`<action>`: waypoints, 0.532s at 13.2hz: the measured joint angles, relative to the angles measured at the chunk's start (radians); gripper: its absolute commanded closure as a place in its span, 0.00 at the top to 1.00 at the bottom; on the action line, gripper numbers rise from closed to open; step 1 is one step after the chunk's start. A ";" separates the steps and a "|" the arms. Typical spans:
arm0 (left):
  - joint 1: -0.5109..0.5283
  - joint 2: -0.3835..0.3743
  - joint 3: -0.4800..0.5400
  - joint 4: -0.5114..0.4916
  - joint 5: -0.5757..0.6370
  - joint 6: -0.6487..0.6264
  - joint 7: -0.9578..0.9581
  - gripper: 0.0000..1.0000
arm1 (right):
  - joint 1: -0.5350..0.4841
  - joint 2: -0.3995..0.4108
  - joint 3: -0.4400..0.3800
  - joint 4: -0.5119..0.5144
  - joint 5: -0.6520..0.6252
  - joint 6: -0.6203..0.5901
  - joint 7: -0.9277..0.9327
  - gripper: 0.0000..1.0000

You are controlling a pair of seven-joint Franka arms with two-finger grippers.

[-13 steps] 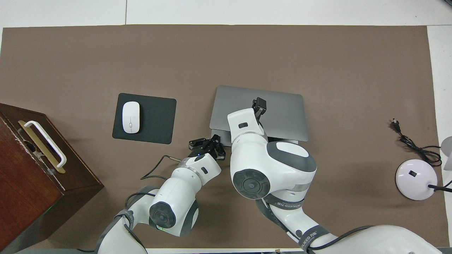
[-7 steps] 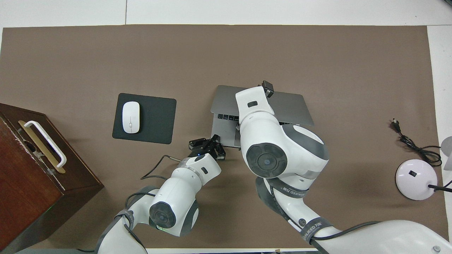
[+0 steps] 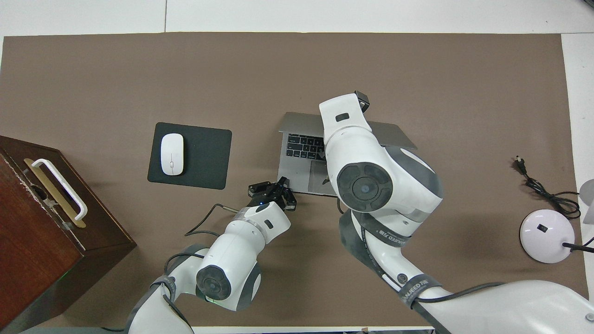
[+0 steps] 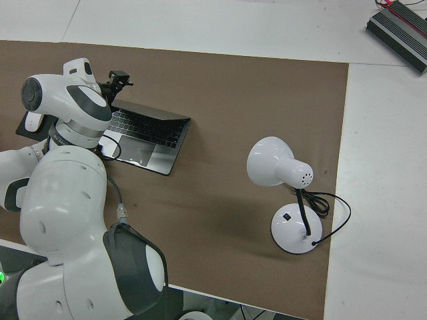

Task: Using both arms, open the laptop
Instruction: 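Push the lid farther from the robot with the right gripper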

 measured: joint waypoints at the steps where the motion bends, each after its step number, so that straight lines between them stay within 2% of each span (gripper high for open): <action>1: 0.000 0.000 0.000 0.000 0.000 0.000 0.000 0.00 | 0.000 0.006 -0.006 0.025 0.040 -0.012 -0.050 1.00; 7: 0.000 0.000 0.000 0.000 0.000 0.000 0.003 0.00 | -0.007 0.051 -0.027 0.112 0.091 -0.049 -0.146 1.00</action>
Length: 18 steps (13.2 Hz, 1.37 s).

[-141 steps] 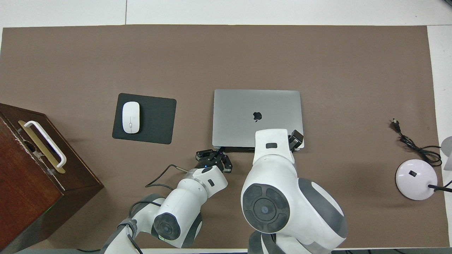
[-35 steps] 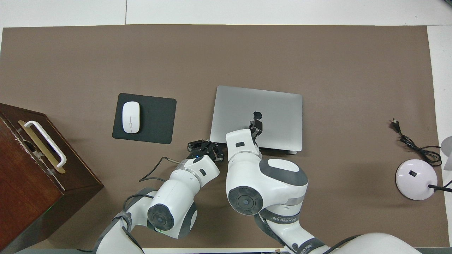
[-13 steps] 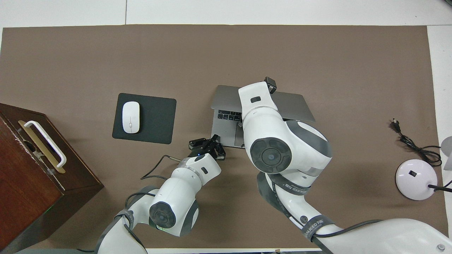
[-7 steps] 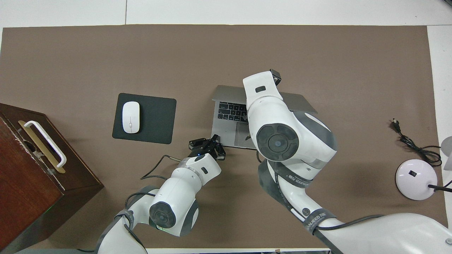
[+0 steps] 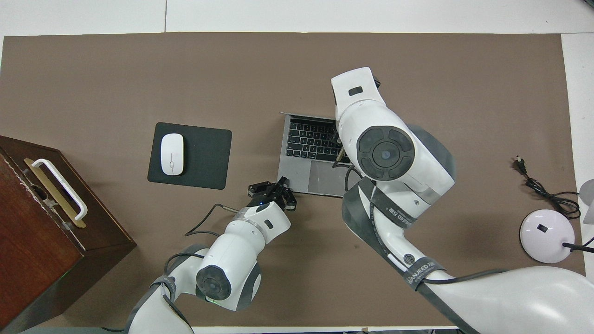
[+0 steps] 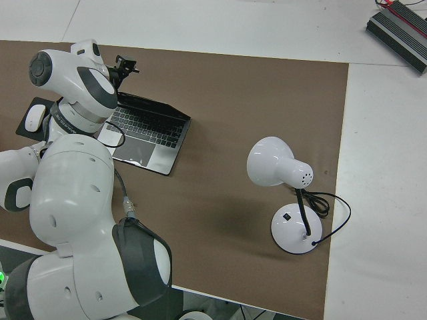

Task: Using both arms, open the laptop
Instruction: 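Push the lid farther from the robot with the right gripper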

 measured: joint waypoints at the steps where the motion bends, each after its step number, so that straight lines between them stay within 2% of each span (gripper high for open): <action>1: 0.000 0.000 0.000 0.000 0.000 0.000 0.001 0.00 | -0.005 0.009 -0.001 0.019 0.027 -0.009 -0.034 1.00; 6: 0.000 0.000 0.000 0.000 0.000 0.000 0.004 0.00 | -0.014 0.041 -0.010 0.084 0.053 -0.033 -0.072 1.00; 13: 0.000 0.000 0.000 0.000 0.000 0.000 0.005 0.00 | -0.021 0.057 -0.010 0.106 0.060 -0.037 -0.072 1.00; 18: 0.000 0.000 0.000 0.000 0.000 0.000 0.005 0.00 | -0.018 0.041 -0.007 0.136 0.136 -0.163 -0.072 1.00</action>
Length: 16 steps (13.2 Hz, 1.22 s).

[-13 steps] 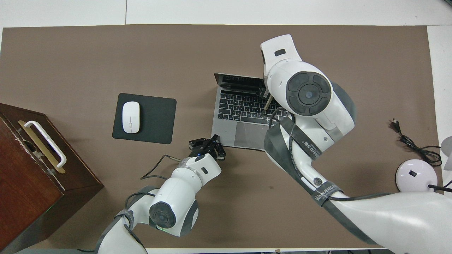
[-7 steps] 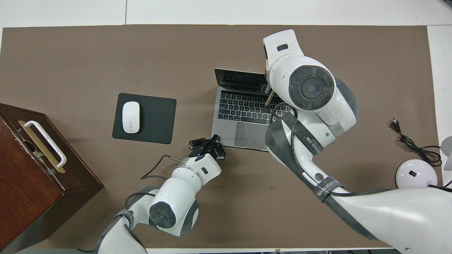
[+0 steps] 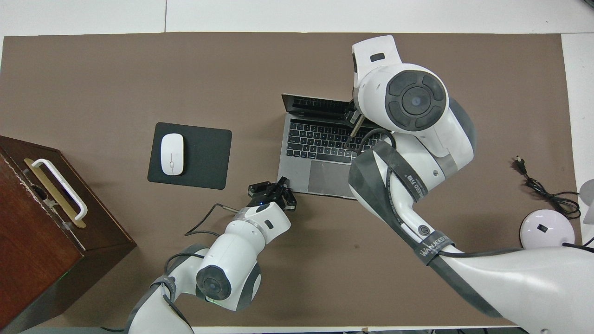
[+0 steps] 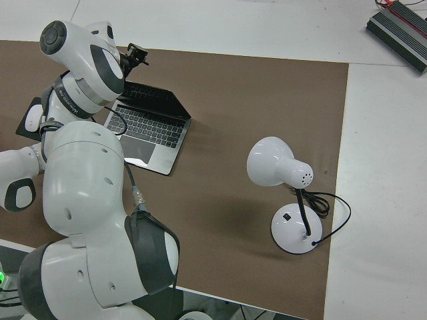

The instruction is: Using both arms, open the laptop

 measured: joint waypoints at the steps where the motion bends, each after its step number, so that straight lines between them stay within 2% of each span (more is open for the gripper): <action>1: 0.000 0.000 0.000 0.000 0.000 0.000 0.000 0.00 | 0.000 -0.012 0.000 0.009 0.008 -0.033 0.000 1.00; 8: 0.001 0.001 0.000 0.006 -0.017 -0.001 -0.003 0.00 | 0.003 -0.127 0.004 0.057 0.184 -0.271 0.000 1.00; 11: 0.005 -0.013 0.004 0.031 -0.039 -0.007 -0.013 0.00 | 0.001 -0.198 -0.024 0.056 0.286 -0.399 0.031 1.00; 13: 0.010 -0.056 0.006 0.041 -0.051 -0.068 -0.016 0.00 | -0.001 -0.248 -0.064 0.046 0.335 -0.481 0.084 1.00; 16: 0.044 -0.179 0.009 0.048 -0.057 -0.250 -0.019 0.00 | -0.023 -0.319 -0.103 0.027 0.397 -0.605 0.164 1.00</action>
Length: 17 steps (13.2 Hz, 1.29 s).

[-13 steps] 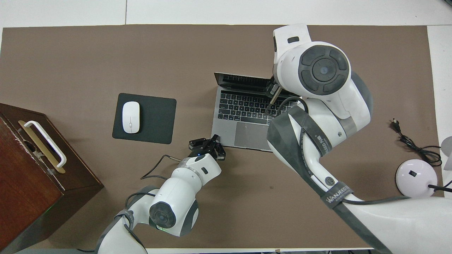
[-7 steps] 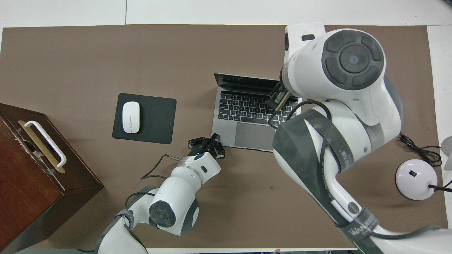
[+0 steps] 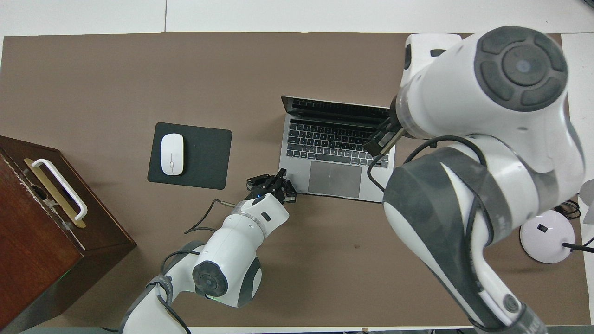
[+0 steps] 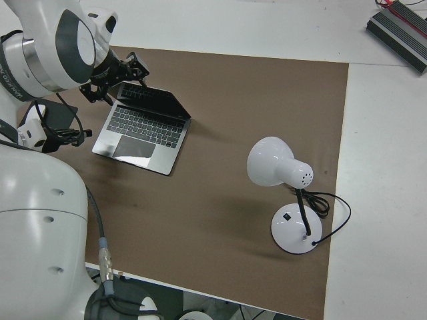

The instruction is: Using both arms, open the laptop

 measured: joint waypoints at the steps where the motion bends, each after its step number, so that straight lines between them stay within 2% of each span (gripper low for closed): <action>1: 0.020 -0.052 0.002 0.001 0.000 -0.080 0.000 0.00 | -0.013 -0.025 -0.003 -0.011 0.016 -0.031 0.035 1.00; 5: 0.120 -0.241 0.009 0.007 0.006 -0.379 0.002 0.00 | -0.023 -0.090 -0.017 -0.046 0.022 -0.137 0.121 1.00; 7: 0.224 -0.346 0.010 0.058 0.092 -0.637 0.006 0.00 | -0.026 -0.119 -0.032 -0.064 0.022 -0.158 0.153 1.00; 9: 0.338 -0.422 0.011 0.189 0.181 -0.942 0.007 0.00 | -0.025 -0.140 -0.073 -0.075 0.023 -0.182 0.157 1.00; 10: 0.381 -0.442 0.011 0.268 0.201 -1.080 0.009 0.00 | -0.025 -0.143 -0.100 -0.077 0.024 -0.193 0.157 1.00; 12: 0.438 -0.454 0.013 0.399 0.241 -1.272 0.013 0.00 | -0.025 -0.142 -0.134 -0.081 0.029 -0.191 0.157 1.00; 15: 0.486 -0.452 0.014 0.541 0.349 -1.488 0.045 0.00 | -0.011 -0.130 -0.155 -0.085 0.029 -0.160 0.168 1.00; 17: 0.547 -0.451 0.016 0.615 0.389 -1.615 0.138 0.00 | 0.001 -0.111 -0.166 -0.078 0.029 -0.143 0.206 1.00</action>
